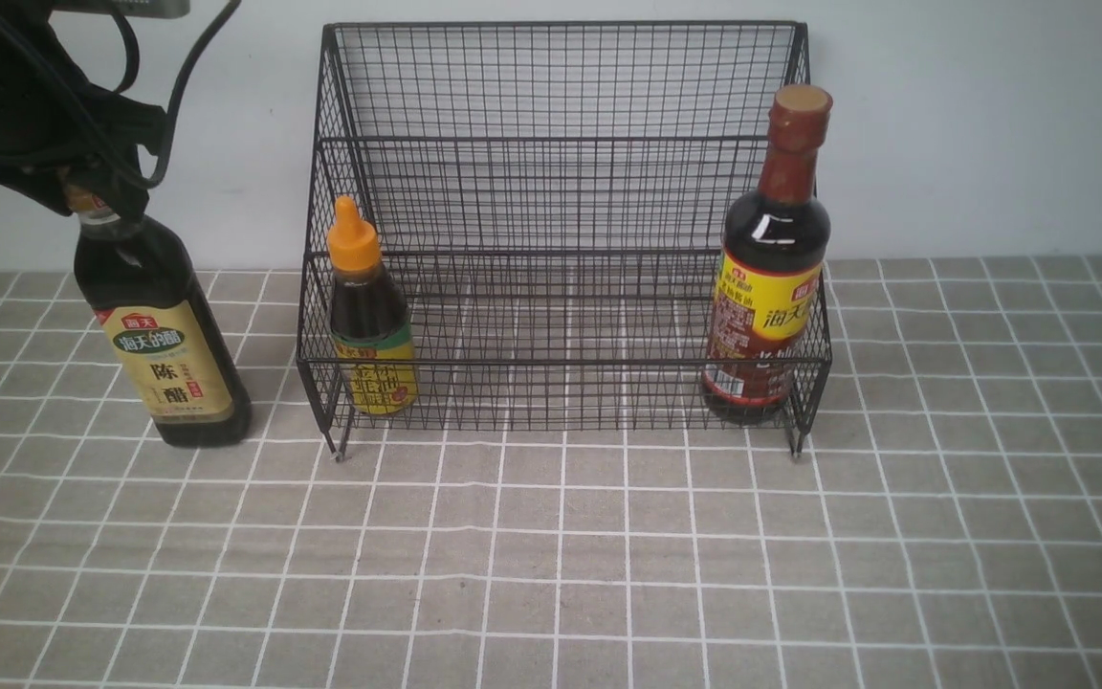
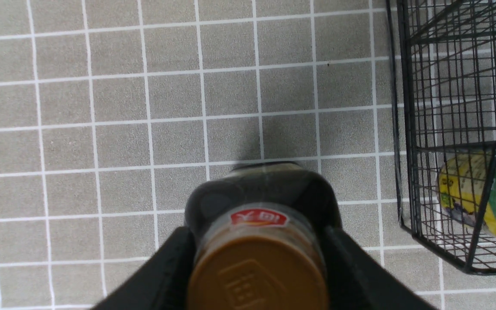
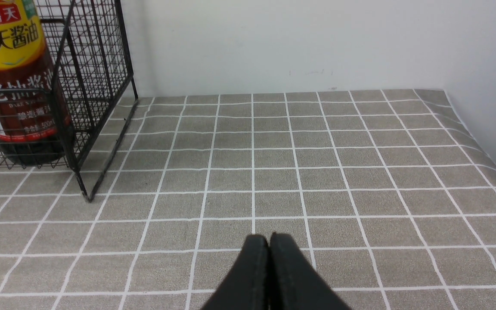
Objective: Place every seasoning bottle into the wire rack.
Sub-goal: Use the left arm to grab the condiment bottle closest to it, then use the left arm to put the condiment bottle back on the shelf
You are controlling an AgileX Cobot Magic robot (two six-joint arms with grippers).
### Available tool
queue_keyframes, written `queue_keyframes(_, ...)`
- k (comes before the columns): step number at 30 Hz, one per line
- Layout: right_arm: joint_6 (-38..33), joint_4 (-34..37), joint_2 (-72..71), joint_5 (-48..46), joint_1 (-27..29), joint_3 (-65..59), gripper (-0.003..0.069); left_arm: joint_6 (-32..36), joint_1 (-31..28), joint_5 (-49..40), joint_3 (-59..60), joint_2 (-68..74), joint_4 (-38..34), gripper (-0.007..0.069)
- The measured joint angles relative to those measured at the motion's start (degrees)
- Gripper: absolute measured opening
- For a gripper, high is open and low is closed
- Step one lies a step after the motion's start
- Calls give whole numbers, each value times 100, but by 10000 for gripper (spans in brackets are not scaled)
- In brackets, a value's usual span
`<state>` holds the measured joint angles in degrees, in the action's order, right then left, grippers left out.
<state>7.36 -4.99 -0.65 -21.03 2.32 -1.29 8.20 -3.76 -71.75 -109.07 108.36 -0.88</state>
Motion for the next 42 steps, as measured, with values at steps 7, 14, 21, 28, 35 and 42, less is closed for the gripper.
queue_keyframes(7, -6, 0, 0, 0, 0, 0, -14, -52, 0, 17, 14, -10, 0, 328)
queue_keyframes(14, -11, 0, 0, 0, 0, 0, -14, -213, 0, -177, -365, -98, -97, 328)
queue_keyframes(21, -23, 0, 0, 0, 0, 0, -14, -218, 0, -214, -1128, -509, -273, 328)
queue_keyframes(28, -40, 0, 0, 0, 0, 0, -14, -279, 0, -224, -1772, -702, -305, 328)
queue_keyframes(35, -56, 0, 0, 0, 0, 0, -14, -391, 0, -230, -2152, -788, -767, 328)
queue_keyframes(42, -75, 0, 0, 0, 0, 0, -14, -410, 0, -224, -2156, -787, -1239, 328)
